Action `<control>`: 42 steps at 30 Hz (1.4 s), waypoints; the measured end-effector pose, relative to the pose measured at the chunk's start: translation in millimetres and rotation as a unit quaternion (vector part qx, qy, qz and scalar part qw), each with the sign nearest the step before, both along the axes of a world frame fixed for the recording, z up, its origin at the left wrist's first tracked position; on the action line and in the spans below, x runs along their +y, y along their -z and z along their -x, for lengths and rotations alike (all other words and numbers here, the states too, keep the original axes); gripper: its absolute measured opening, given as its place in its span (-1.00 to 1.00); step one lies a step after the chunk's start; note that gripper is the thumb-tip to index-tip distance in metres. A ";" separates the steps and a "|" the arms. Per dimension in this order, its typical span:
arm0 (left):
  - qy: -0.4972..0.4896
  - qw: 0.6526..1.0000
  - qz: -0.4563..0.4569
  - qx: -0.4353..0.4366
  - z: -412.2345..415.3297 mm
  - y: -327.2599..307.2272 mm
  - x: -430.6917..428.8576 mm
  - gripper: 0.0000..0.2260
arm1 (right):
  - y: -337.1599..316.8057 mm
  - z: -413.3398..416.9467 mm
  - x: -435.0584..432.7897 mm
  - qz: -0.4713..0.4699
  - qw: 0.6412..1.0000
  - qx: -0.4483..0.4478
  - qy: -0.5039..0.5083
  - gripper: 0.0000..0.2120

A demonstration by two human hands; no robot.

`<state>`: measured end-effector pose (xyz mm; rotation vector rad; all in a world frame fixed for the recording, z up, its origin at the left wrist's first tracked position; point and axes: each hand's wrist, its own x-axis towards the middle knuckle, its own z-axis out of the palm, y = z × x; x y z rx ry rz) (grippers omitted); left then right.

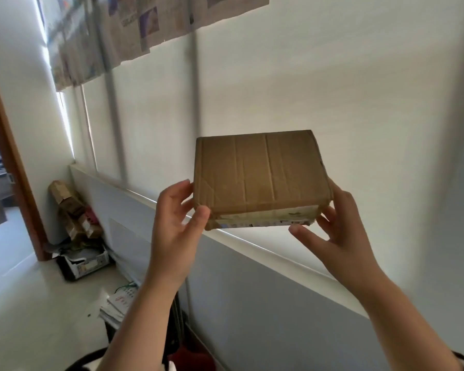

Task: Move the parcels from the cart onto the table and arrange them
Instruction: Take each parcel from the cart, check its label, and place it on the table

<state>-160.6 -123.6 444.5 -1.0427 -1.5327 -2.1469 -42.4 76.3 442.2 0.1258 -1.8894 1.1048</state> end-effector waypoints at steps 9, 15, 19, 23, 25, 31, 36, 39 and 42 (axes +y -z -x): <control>-0.055 0.995 0.085 0.025 -4.1 -22.1 -11.9 -0.64 | -19.8 -15.7 -7.1 0.074 0.994 -0.004 -0.081 -0.41; -0.044 0.998 0.045 0.018 2.6 -1.7 -9.6 -0.52 | 0.5 -10.0 -4.3 0.028 0.997 0.047 -0.061 -0.54; -0.119 0.992 0.047 0.005 6.5 18.8 -1.4 -0.44 | 16.4 0.2 -6.4 -0.001 0.998 0.040 0.049 -0.35; -0.111 0.991 0.061 -0.032 3.3 43.4 -2.4 -0.34 | 41.1 0.3 -14.3 0.023 0.996 -0.010 0.081 -0.44; -0.102 0.992 0.071 -0.037 -0.1 48.3 -5.0 -0.34 | 45.2 -3.3 -17.4 0.024 0.995 -0.023 0.092 -0.45; -0.095 0.987 0.132 0.000 -5.6 46.0 -11.5 -0.40 | 47.1 -28.5 -18.6 0.046 0.993 -0.063 0.090 -0.38; -0.024 0.972 0.228 -0.060 -13.8 46.1 4.4 -0.67 | 45.2 -72.4 -2.0 0.133 0.973 -0.182 0.047 -0.65; 0.089 0.957 0.248 -0.120 -26.7 59.6 21.5 -0.70 | 55.1 -106.8 7.3 0.171 0.949 -0.262 0.028 -0.41; 0.205 0.927 0.280 -0.143 -46.1 79.6 36.8 -0.54 | 71.9 -142.6 10.6 0.208 0.933 -0.283 0.079 -0.38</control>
